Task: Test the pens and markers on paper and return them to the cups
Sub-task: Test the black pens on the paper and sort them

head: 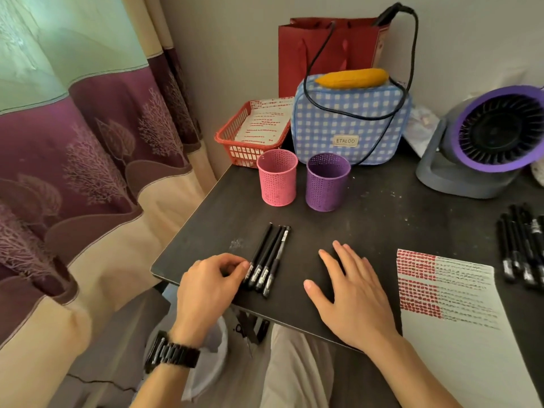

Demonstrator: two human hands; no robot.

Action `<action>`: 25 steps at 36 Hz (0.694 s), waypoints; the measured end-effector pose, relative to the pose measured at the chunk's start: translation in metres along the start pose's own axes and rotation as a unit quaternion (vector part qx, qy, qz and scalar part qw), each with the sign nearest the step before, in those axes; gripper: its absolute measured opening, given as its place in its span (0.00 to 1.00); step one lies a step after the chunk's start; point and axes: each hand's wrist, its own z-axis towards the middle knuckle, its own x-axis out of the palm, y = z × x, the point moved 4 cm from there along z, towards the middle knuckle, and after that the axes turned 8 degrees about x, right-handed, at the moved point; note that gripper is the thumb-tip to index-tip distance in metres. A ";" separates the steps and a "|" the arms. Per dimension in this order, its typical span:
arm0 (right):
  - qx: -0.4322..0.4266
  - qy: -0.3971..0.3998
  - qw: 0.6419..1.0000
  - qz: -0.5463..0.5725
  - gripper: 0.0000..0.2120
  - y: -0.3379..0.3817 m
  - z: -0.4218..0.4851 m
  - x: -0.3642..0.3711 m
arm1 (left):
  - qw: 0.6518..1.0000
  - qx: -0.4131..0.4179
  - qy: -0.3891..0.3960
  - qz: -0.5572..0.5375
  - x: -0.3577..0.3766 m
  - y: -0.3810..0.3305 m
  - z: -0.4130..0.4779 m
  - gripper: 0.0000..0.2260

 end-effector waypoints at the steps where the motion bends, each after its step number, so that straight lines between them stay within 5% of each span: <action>1: -0.001 -0.002 1.000 0.003 0.35 0.000 0.000 0.000 | 1.000 0.000 0.000 0.000 0.000 0.000 0.000 0.04; 12: -0.010 0.011 0.999 0.030 0.34 0.005 -0.001 0.001 | 0.999 0.031 0.010 -0.009 -0.008 -0.005 0.000 0.03; 18: 0.017 0.109 0.957 0.267 0.21 -0.022 -0.001 -0.035 | 0.994 0.112 0.011 0.005 -0.008 -0.044 0.002 0.11; 21: 0.049 0.060 0.923 0.377 0.17 -0.055 -0.015 -0.067 | 0.989 0.146 0.020 -0.015 0.001 -0.075 -0.001 0.12; 25: 0.086 -0.036 0.915 0.392 0.10 -0.117 -0.048 -0.101 | 0.978 0.198 0.046 -0.054 0.025 -0.117 -0.003 0.15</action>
